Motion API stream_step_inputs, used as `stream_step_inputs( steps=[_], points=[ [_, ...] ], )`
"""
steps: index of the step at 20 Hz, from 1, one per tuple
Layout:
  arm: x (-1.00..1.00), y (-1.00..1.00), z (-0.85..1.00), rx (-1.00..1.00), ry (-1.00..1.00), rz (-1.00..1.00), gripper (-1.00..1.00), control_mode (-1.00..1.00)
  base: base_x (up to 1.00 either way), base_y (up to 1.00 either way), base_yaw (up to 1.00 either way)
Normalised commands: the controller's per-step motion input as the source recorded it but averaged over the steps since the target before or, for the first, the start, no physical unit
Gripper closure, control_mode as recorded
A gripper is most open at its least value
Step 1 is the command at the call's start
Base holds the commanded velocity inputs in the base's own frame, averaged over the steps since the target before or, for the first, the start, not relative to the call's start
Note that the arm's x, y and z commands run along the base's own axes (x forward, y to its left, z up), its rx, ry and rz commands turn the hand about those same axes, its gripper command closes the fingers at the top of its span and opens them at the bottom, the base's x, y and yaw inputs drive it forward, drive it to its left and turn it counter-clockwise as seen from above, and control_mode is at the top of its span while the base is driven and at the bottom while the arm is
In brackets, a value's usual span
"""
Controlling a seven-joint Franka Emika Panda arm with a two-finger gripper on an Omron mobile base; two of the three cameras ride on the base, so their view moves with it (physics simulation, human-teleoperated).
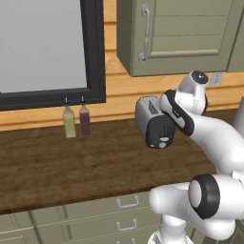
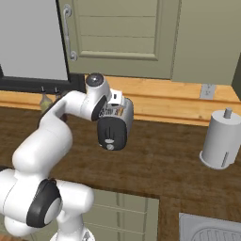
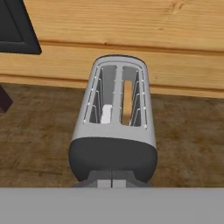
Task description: Start the toaster. Once the lever pops up, take the bread to the plate on the dining counter.
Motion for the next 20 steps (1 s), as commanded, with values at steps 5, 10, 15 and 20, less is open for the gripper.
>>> stream_step_inputs(
  steps=[5,10,15,20],
  points=[
    [-0.01,-0.01,0.20,0.00,-0.10,0.00,-1.00,-1.00,0.00,0.00,0.00],
    [-0.03,-0.10,0.06,0.00,-0.04,0.00,-1.00,-1.00,0.00,0.00,0.00],
    [0.00,-0.22,-0.02,0.00,-0.02,0.00,-1.00,-1.00,0.00,0.00,0.00],
    [0.00,0.00,0.00,0.00,0.00,0.00,-1.00,-1.00,0.00,0.00,0.00]
  ],
)
